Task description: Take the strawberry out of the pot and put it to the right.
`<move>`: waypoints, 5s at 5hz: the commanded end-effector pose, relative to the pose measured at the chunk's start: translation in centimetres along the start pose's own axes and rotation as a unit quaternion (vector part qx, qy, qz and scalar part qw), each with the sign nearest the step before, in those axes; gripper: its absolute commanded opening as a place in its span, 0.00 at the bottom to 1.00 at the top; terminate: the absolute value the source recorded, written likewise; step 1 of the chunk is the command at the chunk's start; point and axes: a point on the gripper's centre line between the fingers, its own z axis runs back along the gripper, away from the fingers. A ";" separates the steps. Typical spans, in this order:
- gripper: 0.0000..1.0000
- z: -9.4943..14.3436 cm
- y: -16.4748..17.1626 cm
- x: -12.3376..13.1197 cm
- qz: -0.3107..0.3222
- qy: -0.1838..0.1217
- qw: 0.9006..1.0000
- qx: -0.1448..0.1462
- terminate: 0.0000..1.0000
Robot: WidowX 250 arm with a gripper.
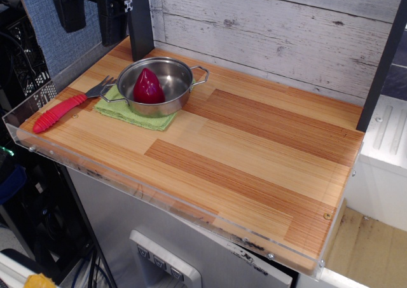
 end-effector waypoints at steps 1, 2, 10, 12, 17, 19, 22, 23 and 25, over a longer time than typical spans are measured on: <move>1.00 0.0 0.0 0.0 0.000 0.000 1.000 0.000 0.00; 1.00 -0.5 0.1 1.8 -0.001 -0.002 1.000 -0.008 0.00; 1.00 -7.2 0.3 8.2 0.052 -0.065 0.996 0.008 0.00; 1.00 -8.3 -1.1 9.2 0.038 -0.060 0.997 0.013 0.00; 0.00 -8.7 -0.5 8.6 0.029 -0.045 0.998 0.039 0.00; 0.00 -3.2 -0.2 8.5 0.039 -0.095 0.994 0.023 0.00; 0.00 2.4 -11.6 7.6 -0.025 -0.120 0.992 -0.031 0.00; 0.00 1.9 -14.4 9.2 -0.013 -0.122 0.992 -0.021 0.00; 0.00 -0.8 -16.3 14.2 0.021 -0.117 0.993 0.000 0.00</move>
